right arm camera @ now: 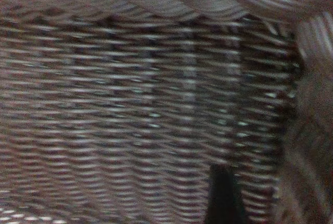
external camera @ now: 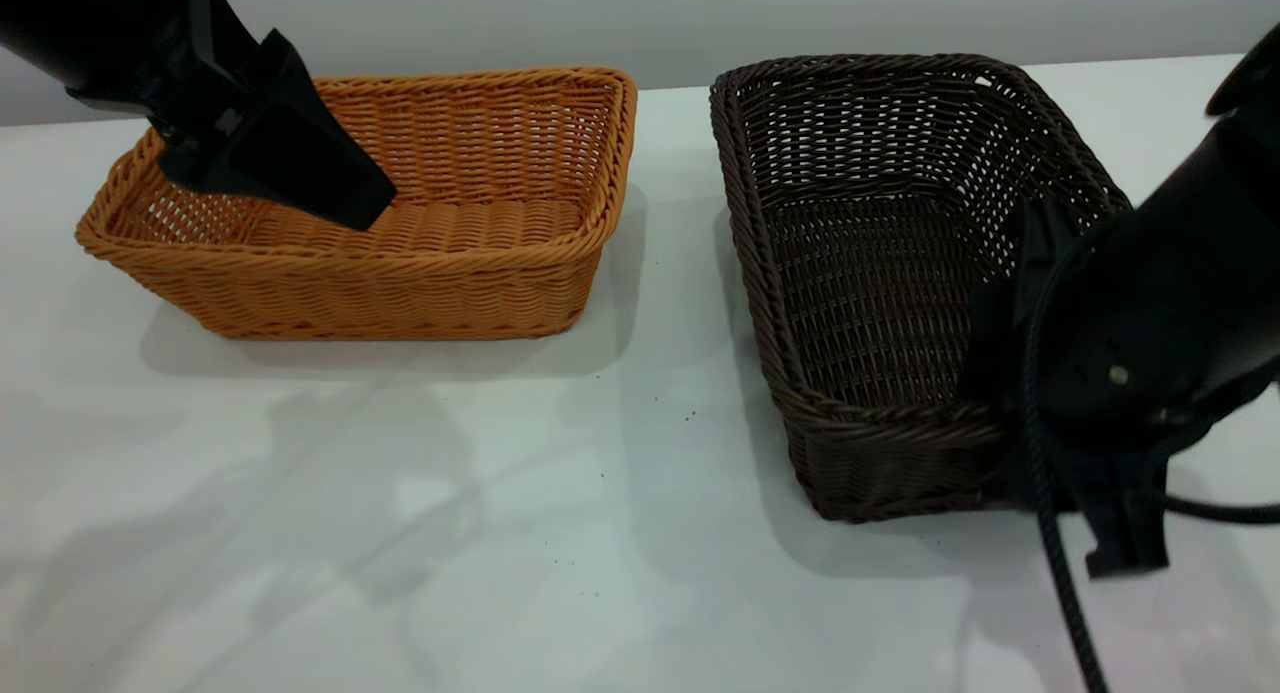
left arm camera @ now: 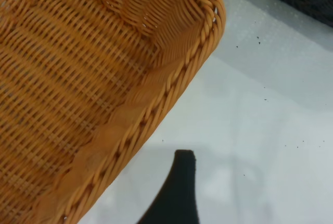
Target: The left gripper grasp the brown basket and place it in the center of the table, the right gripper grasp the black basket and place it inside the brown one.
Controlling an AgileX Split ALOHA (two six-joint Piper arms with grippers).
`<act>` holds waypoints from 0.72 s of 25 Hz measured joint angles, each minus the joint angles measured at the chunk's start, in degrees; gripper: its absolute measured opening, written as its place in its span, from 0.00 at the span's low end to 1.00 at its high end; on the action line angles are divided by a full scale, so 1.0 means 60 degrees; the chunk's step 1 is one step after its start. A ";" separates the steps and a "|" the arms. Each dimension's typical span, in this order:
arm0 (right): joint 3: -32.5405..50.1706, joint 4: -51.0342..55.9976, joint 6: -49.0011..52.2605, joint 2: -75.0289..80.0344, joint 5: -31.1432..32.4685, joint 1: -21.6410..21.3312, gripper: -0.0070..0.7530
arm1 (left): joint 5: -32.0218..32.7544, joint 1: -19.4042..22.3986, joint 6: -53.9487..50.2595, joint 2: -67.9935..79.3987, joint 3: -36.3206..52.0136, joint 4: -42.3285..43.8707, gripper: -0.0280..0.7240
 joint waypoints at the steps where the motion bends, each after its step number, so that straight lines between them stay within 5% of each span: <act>1: 0.0000 -0.0010 0.0000 0.0115 0.0221 0.0000 0.57 | 0.0000 0.0000 0.0000 0.0000 0.0000 0.0000 0.94; 8: -0.0009 -0.0043 0.0010 0.0480 0.0622 0.0000 0.55 | 0.0000 0.0000 0.0009 0.0000 0.0000 -0.0047 0.94; 14: -0.0009 -0.0044 0.0042 0.0502 0.0706 0.0000 0.29 | 0.0000 0.0000 0.0009 0.0000 0.0000 -0.0202 0.94; 18: -0.0009 -0.0102 -0.0034 0.0502 0.0791 0.0000 0.28 | 0.0000 0.0000 0.0029 0.0000 0.0000 -0.0202 0.94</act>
